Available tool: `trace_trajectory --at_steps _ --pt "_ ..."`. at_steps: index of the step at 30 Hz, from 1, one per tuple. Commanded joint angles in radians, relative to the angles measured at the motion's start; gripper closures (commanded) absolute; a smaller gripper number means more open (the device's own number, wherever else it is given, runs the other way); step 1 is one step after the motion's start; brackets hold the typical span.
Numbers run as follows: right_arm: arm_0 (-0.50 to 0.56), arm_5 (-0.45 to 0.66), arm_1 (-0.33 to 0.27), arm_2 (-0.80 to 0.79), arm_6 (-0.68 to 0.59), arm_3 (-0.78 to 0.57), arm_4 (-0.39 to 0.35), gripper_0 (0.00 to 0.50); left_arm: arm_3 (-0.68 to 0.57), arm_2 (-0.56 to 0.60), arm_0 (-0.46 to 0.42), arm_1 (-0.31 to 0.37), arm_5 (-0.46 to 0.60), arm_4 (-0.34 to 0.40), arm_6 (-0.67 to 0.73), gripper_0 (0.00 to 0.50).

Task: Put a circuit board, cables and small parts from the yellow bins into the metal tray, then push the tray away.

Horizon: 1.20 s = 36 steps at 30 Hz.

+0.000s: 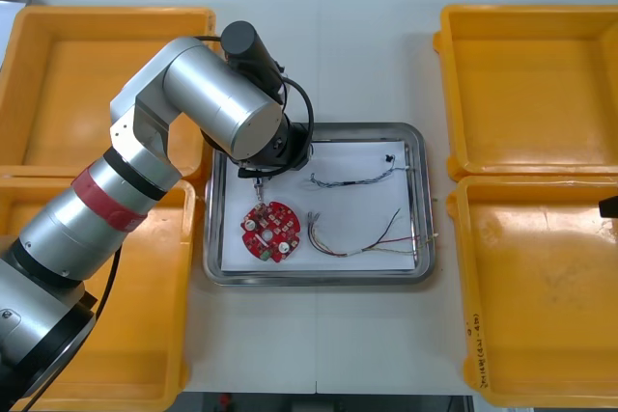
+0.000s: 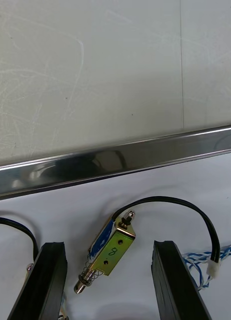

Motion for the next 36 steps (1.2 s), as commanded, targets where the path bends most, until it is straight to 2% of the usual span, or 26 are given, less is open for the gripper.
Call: trace_trajectory --at_steps 1,10,17,30,36 --pt "0.041 0.003 -0.005 -0.057 0.002 -0.042 -0.014 0.0 -0.013 -0.011 0.005 -0.026 -0.006 -0.016 0.001 0.0" --pt "0.043 0.003 -0.014 -0.08 0.003 -0.042 -0.029 0.0 -0.118 0.078 0.002 -0.015 0.118 -0.012 -0.003 0.0" --pt "0.043 0.003 -0.017 -0.089 -0.001 -0.042 -0.03 0.0 -0.223 0.144 0.003 0.032 0.25 0.007 -0.003 0.0" --pt "0.044 0.003 -0.026 -0.085 -0.006 -0.042 -0.032 0.0 -0.353 0.327 0.003 0.154 0.467 0.145 -0.022 0.0" --pt "0.043 0.003 -0.043 -0.077 -0.01 -0.042 -0.056 0.0 -0.408 0.382 0.026 0.209 0.467 0.178 -0.029 0.0"
